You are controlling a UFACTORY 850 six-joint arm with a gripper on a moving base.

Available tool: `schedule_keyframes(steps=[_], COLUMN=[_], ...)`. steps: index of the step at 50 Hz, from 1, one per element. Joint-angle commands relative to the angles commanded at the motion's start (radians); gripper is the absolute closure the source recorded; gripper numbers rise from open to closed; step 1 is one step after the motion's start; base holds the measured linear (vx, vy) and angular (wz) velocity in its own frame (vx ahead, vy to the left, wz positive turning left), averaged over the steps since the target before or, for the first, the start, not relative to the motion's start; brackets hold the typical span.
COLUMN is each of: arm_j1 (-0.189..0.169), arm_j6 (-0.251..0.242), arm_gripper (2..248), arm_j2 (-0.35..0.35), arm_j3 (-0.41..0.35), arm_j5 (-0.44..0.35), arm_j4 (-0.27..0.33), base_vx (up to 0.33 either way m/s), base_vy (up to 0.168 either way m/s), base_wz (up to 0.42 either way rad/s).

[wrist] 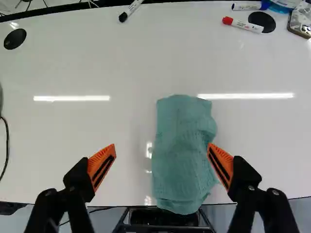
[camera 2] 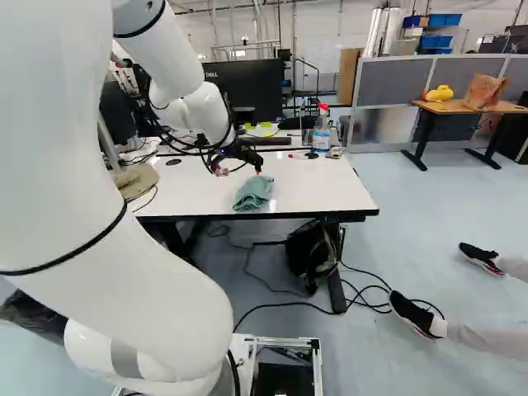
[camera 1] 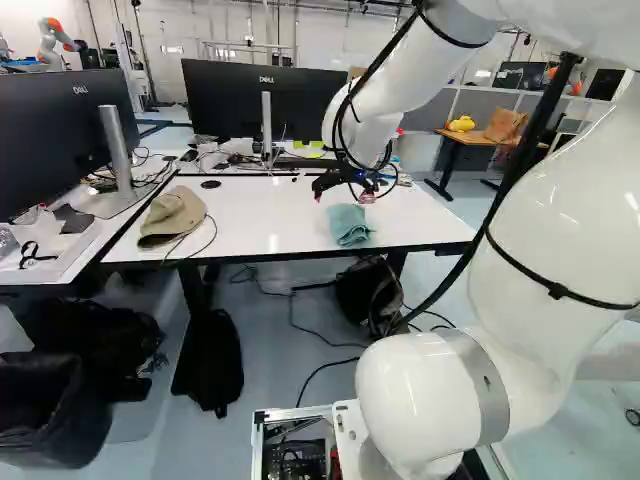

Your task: Clean the table with the green towel

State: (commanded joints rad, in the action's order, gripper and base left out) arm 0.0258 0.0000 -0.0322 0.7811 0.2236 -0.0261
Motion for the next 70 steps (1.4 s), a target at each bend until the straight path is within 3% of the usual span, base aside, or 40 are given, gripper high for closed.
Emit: schedule_keyframes(steps=[35,70], arm_j1=[-0.005,-0.013], arm_j6=[0.0,0.0], arm_gripper=[3,3], arm_j2=[-0.046,-0.123], arm_j3=[-0.13,-0.346], arm_j5=[-0.205,-0.546], arm_j4=[0.005,0.013], base_vx=[0.0,0.0], base_vy=[0.0,0.0], base_wz=[0.0,0.0])
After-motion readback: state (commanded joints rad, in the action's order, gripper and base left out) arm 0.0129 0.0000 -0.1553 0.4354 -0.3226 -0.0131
